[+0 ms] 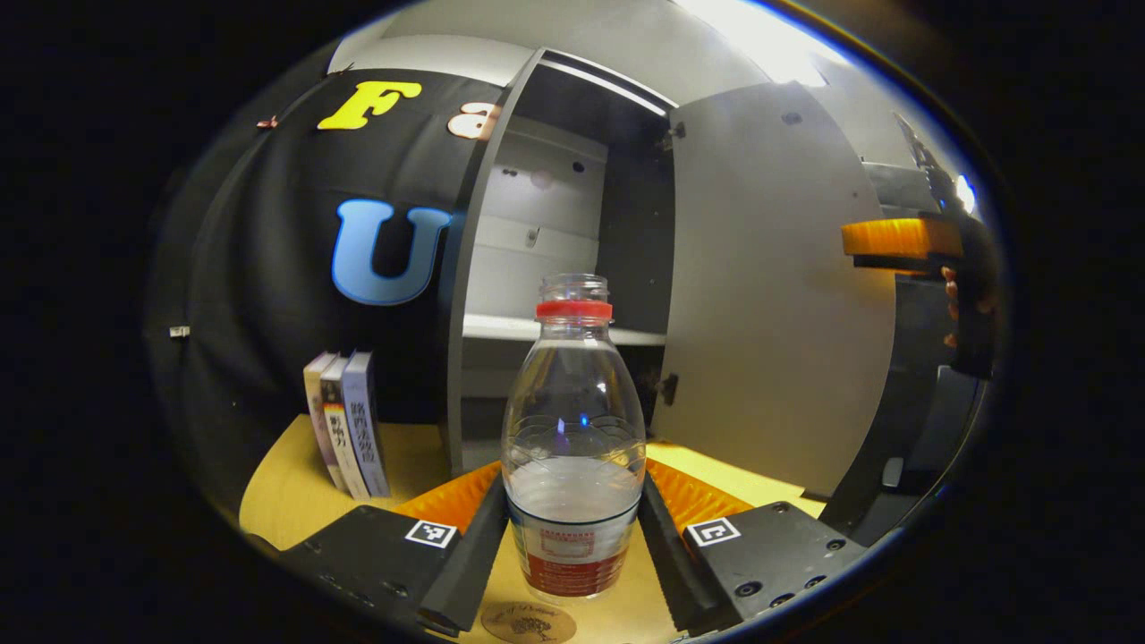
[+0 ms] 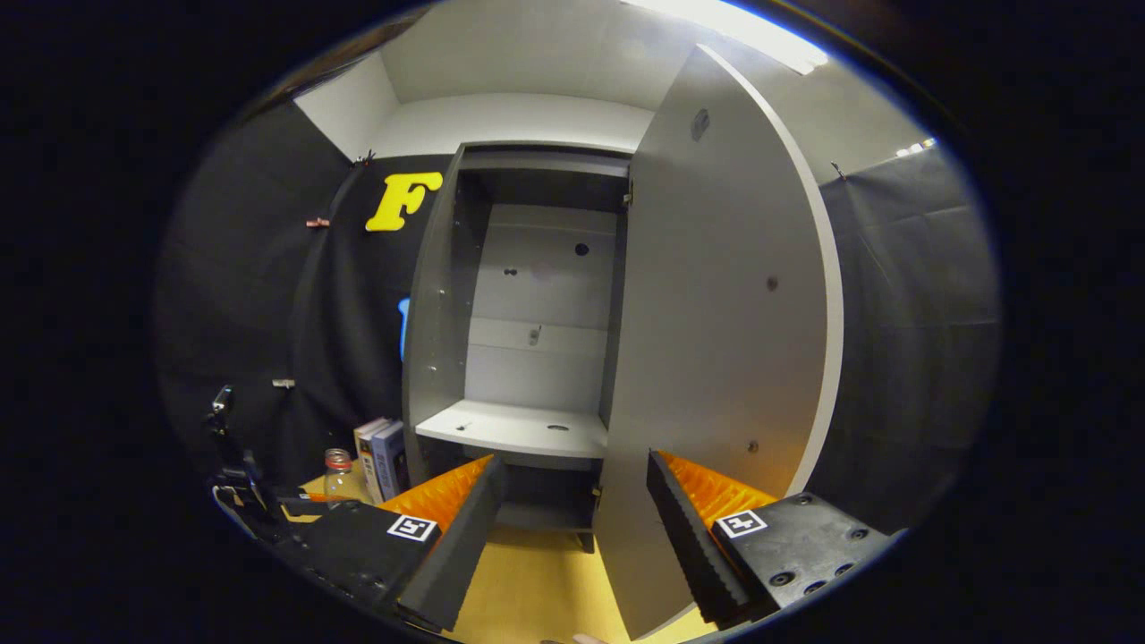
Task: Open the cabinet door with the right hand, grasp the bottle in the cabinet with the left hand and place it on the coaster, then close the cabinet door with the right hand.
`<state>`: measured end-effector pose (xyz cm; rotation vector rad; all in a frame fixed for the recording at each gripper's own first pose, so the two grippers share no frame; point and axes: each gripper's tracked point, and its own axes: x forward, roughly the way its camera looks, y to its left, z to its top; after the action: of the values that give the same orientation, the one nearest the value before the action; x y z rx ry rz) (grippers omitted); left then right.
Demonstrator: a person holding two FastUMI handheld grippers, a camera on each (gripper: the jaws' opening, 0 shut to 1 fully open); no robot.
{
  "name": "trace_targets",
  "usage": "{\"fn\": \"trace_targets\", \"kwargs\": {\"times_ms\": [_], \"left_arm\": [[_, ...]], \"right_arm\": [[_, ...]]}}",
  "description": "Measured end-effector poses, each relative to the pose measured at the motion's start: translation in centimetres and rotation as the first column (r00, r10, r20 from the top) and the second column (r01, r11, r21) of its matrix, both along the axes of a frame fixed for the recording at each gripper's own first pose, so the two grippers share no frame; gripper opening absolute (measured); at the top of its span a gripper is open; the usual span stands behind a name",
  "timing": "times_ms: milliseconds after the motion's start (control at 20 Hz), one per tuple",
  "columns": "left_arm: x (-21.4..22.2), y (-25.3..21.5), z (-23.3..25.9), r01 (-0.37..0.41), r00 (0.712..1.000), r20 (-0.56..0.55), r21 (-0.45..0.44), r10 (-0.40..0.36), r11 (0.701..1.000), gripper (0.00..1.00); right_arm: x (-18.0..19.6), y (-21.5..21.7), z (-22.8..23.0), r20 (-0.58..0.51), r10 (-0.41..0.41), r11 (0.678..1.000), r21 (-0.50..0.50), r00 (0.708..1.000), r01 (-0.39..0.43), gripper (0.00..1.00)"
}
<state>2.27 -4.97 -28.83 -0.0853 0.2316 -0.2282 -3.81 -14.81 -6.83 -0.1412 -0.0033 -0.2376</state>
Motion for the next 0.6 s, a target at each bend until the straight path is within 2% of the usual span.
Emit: {"fn": "trace_targets", "kwargs": {"times_ms": [100,250,450,600], "left_arm": [[-1.0,0.5,-3.4,-0.029,0.999,-0.021,0.013,0.029,0.999,0.79],[-2.0,1.4,-6.6,-0.076,0.997,-0.012,0.015,0.076,0.997,0.79],[-2.5,2.3,-8.6,-0.125,0.992,0.002,0.028,0.125,0.992,0.79],[-2.2,3.4,-9.4,-0.130,0.991,0.012,0.047,0.130,0.990,0.79]], "right_arm": [[0.3,-0.4,-0.7,0.006,-0.007,1.000,-0.011,1.000,0.007,0.97],[0.8,0.3,-2.9,-0.020,0.028,0.999,-0.025,0.999,-0.029,0.97],[1.3,1.1,-5.5,-0.086,0.073,0.997,-0.027,0.994,-0.075,0.97],[1.6,1.4,-6.9,-0.111,0.089,0.996,-0.006,0.990,-0.091,0.97]]}}
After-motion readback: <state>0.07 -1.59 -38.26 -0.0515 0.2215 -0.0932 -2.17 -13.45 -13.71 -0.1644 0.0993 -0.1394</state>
